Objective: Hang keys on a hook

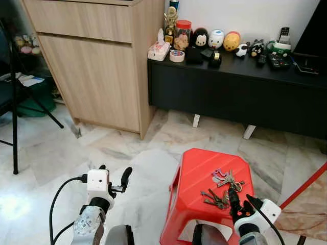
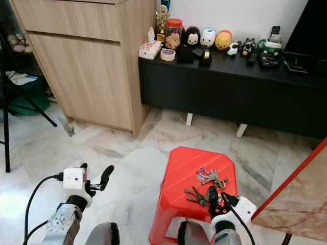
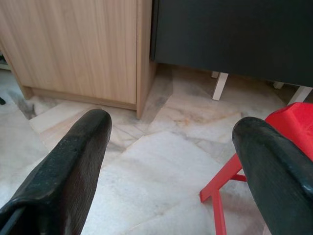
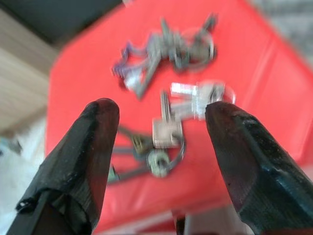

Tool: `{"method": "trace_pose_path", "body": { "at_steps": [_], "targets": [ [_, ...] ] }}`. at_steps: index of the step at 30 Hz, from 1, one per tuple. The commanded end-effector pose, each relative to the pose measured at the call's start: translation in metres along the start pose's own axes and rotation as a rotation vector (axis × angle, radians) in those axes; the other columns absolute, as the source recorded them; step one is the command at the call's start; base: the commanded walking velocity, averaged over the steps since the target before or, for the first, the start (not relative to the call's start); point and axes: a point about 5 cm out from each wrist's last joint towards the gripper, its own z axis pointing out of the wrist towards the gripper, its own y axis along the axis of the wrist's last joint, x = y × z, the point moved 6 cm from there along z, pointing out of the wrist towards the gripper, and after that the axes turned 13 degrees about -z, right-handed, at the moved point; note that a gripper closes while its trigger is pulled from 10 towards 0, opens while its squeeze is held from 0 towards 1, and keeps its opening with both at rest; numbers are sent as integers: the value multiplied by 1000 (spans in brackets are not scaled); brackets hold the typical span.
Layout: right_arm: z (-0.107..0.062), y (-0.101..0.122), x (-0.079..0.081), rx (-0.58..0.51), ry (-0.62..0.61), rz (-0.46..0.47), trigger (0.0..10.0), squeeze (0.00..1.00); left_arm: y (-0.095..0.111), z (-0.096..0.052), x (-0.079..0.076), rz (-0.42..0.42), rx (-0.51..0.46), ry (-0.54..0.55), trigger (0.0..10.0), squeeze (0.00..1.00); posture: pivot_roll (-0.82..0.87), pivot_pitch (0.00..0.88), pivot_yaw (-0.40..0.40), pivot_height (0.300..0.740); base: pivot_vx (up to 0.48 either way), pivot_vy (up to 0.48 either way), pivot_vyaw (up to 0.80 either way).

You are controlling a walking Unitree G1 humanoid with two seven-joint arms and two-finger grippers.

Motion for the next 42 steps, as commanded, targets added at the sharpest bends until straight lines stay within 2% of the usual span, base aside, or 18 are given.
{"method": "trace_pose_path", "body": {
  "at_steps": [1,4,5,6,8,12,19,26,33,35,37,42],
  "targets": [
    [4,-8,23,25,26,42,10000,0,-4,-1,1,24,15,-2,10000,0,79,32,-68,597,0,0,0],
    [7,-4,29,35,45,78,10000,0,-3,-1,2,26,13,1,10000,0,85,40,-70,597,0,0,0],
    [9,-9,29,81,40,105,10000,0,-3,-1,2,31,15,2,10000,0,84,44,-71,597,0,0,0],
    [9,-9,29,81,40,105,10000,0,-3,-1,2,31,15,2,10000,0,84,44,-71,597,0,0,0],
    [11,-9,26,91,13,171,10000,0,-3,-1,2,32,15,2,10000,0,89,52,-72,597,0,0,0],
    [10,-8,24,78,-1,208,10000,0,-2,-1,3,32,12,4,10000,0,90,55,-72,597,0,0,0],
    [6,-12,24,83,8,224,10000,0,-2,-1,5,36,13,8,10000,0,90,62,-72,597,0,0,0],
    [1,11,18,-69,-1,252,10000,0,-2,-2,5,38,13,12,10000,0,90,65,-72,597,0,0,0],
    [0,-3,16,1,-1,222,10000,0,-3,-2,4,43,16,7,10000,0,90,62,-75,597,0,0,0],
    [-2,-13,10,44,-42,226,10000,0,-3,-2,4,44,16,9,10000,0,86,62,-75,597,0,0,0],
    [-2,-13,8,42,-48,224,10000,0,-3,-2,4,44,16,9,10000,0,86,62,-75,597,0,0,0],
    [-3,-12,-7,30,-112,256,10000,0,-4,-3,5,48,19,9,10000,0,90,62,-75,597,0,0,0]
  ]
}}
